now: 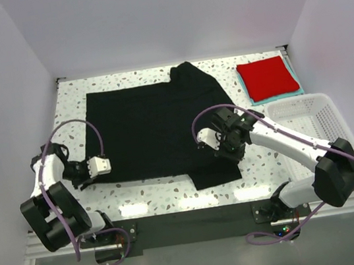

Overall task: Fold and stack the t-shirts
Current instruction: Fold the tshirt

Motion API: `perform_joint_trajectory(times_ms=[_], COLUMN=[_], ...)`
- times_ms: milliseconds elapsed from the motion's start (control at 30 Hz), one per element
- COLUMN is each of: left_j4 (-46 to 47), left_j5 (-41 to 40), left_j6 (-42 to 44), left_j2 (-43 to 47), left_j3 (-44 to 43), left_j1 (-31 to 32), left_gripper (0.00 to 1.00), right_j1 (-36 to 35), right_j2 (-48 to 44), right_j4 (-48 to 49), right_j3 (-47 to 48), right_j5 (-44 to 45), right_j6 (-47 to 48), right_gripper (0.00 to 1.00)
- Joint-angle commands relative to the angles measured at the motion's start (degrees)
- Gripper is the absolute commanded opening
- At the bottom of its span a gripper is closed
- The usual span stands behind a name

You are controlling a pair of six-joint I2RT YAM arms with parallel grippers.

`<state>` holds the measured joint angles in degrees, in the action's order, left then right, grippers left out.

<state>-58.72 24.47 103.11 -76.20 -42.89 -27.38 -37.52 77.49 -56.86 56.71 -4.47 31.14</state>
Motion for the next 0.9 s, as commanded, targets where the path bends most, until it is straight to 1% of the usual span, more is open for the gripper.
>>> perform_joint_trajectory(times_ms=[0,200,433,667,867], left_j4=[-5.0,-4.3,-1.05,3.6,6.33], left_j5=[4.8,7.43,11.12,10.16,9.2], left_j6=[-0.72,-3.35,-8.8,-13.98,-16.18], left_j2=[-0.7,-2.98,-7.81,-11.15,-16.07], left_j3=[-5.53,-10.01,-16.86,-19.51,-22.49], left_j1=[-0.49,-0.49,0.13,4.7,5.75], left_gripper=[0.0,0.0,0.0,0.0,0.0], right_j1=[1.65,2.27,6.49,9.21,12.03], right_j2=[-1.56,1.08,8.1,15.49,21.55], right_j4=[-2.73,-2.47,-3.52,-5.36,-7.21], right_j3=[3.76,5.51,12.54,19.48,25.28], right_j5=[-0.1,0.6,-0.19,-1.94,-3.53], right_j6=[2.44,4.54,8.23,10.61,11.93], right_gripper=[0.0,0.0,0.0,0.0,0.0])
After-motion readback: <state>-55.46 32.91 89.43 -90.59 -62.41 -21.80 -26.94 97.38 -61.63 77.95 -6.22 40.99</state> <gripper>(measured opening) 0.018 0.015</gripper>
